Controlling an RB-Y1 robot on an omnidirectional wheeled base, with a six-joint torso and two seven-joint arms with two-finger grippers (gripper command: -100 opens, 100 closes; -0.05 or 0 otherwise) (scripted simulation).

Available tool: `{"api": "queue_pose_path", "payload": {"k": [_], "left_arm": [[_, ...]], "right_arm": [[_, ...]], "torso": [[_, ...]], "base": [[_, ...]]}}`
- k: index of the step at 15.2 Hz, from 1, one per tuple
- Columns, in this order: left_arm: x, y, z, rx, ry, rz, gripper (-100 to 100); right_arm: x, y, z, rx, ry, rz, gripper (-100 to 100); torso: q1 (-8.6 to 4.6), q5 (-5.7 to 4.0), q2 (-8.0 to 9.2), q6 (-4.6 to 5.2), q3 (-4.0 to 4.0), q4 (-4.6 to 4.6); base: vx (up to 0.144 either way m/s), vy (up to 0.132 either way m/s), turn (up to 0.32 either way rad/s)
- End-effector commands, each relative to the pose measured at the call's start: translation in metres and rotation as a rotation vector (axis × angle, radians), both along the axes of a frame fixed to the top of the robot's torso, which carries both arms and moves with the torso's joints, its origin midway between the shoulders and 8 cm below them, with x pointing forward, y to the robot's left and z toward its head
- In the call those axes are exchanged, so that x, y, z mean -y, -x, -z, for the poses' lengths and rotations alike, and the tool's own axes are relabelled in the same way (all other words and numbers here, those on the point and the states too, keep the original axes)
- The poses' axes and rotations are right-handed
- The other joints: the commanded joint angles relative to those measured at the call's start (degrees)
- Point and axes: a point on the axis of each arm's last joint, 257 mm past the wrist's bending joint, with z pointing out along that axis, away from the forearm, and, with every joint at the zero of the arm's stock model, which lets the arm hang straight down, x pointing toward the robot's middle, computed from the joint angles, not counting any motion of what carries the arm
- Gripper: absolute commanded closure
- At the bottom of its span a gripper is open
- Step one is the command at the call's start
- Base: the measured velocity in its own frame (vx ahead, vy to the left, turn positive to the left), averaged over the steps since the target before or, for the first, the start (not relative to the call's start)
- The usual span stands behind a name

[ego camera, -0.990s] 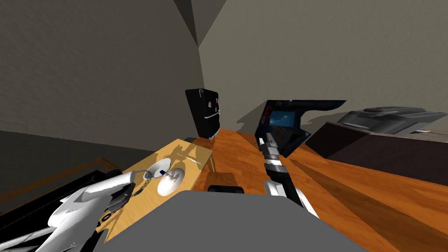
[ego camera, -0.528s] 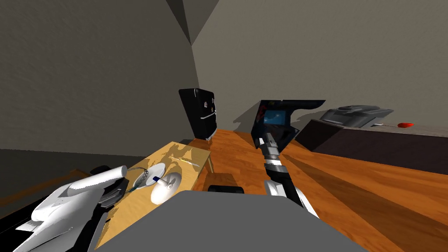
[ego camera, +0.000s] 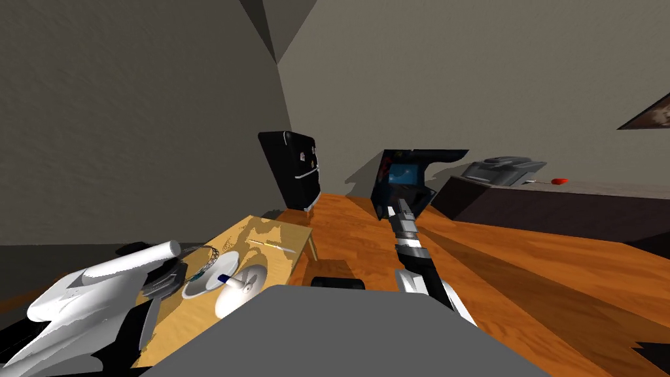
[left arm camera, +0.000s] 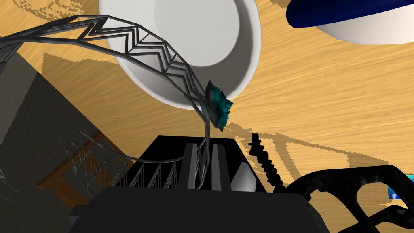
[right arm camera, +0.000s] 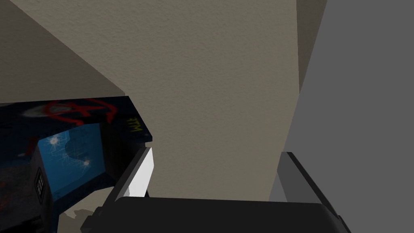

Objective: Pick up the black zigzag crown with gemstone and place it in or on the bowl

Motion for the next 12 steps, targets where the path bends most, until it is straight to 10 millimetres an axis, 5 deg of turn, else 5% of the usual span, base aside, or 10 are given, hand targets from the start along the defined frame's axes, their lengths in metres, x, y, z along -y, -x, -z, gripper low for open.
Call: {"api": "queue_pose_path", "payload": {"k": [1,10,11,12], "left_arm": [[0.0,-0.004,-0.003,0.023,0.025,-0.028,100],[0.043,-0.01,0.03,0.046,0.189,-0.1,100],[0.036,-0.012,0.024,0.052,0.163,-0.093,100],[0.038,-0.011,0.025,0.05,0.17,-0.095,-100]], "right_arm": [[0.0,0.0,0.0,0.0,0.0,0.0,0],[0.0,0.0,0.0,0.0,0.0,0.0,0],[0.0,0.0,0.0,0.0,0.0,0.0,0],[0.0,0.0,0.0,0.0,0.0,0.0,0]], "torso": [[0.0,0.0,0.0,0.0,0.0,0.0],[0.32,0.22,0.16,-0.18,0.08,0.02],[0.33,0.21,0.18,-0.21,0.1,0.02],[0.27,0.16,0.2,-0.2,0.11,0.04]], "base": [[0.011,0.012,-0.072],[0.007,0.05,-0.025],[0.0,0.033,0.016],[0.0,0.012,-0.001]]}}
